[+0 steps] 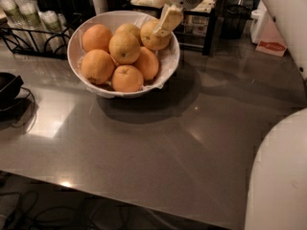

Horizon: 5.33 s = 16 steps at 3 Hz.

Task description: Pick orange from white bowl

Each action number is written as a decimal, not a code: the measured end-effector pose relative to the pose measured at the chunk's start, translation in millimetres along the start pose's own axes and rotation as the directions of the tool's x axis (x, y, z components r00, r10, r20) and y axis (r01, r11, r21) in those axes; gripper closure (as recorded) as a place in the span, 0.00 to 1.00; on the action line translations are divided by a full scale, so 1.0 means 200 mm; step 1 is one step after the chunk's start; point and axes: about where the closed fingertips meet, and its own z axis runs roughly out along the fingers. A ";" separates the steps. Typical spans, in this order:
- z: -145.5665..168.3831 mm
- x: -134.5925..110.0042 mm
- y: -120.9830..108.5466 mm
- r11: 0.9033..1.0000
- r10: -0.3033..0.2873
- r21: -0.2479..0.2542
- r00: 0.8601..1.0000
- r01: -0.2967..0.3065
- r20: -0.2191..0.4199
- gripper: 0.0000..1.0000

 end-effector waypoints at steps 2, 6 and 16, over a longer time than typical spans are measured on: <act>0.07 0.04 0.04 0.999 0.018 -0.040 1.000 -0.018 -0.004 0.26; 0.17 0.08 0.13 0.992 0.018 -0.121 1.000 -0.020 -0.012 0.33; -0.27 -0.27 0.24 0.990 -0.030 -0.113 0.926 0.079 0.377 1.00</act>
Offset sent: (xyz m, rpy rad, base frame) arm -0.0034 -0.0078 -0.0189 -0.0128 0.0625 -0.0003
